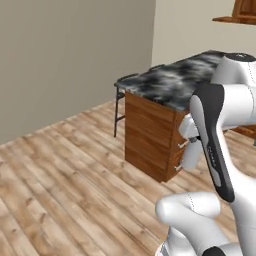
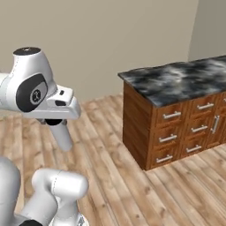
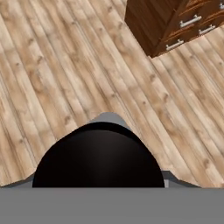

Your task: Move the drinks to the dining counter.

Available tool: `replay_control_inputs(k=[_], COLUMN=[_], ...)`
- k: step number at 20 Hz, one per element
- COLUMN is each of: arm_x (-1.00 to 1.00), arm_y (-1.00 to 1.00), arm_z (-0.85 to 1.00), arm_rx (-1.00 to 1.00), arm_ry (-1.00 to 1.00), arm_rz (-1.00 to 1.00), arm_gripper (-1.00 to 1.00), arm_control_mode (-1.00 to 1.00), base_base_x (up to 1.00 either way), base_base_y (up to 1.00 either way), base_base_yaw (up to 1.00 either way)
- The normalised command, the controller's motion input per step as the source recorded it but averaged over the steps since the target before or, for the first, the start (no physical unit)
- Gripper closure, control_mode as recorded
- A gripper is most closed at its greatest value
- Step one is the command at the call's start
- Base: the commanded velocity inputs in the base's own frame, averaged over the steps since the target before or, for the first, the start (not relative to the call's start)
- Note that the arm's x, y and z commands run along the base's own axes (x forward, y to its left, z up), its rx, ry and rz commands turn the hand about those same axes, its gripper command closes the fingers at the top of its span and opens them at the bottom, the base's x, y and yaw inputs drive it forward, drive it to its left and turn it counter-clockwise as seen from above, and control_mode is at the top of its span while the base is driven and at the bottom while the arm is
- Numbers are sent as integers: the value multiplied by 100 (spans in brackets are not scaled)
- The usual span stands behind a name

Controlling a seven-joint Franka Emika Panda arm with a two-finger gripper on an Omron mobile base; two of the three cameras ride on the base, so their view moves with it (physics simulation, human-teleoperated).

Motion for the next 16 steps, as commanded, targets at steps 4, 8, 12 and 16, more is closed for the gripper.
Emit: replay_control_inputs(k=[4,8,12,16], arm_x=[0,0,0,0], arm_y=[0,0,0,0], arm_z=[0,0,0,0], arm_rx=[0,0,0,0], arm_ry=[0,0,0,0], arm_rz=[0,0,0,0], arm_gripper=[100,100,100,100], arm_control_mode=[100,100,100,100], base_base_x=[100,100,100,100], base_base_y=[66,100,99,96], base_base_yaw=[-16,-45,-54,-59])
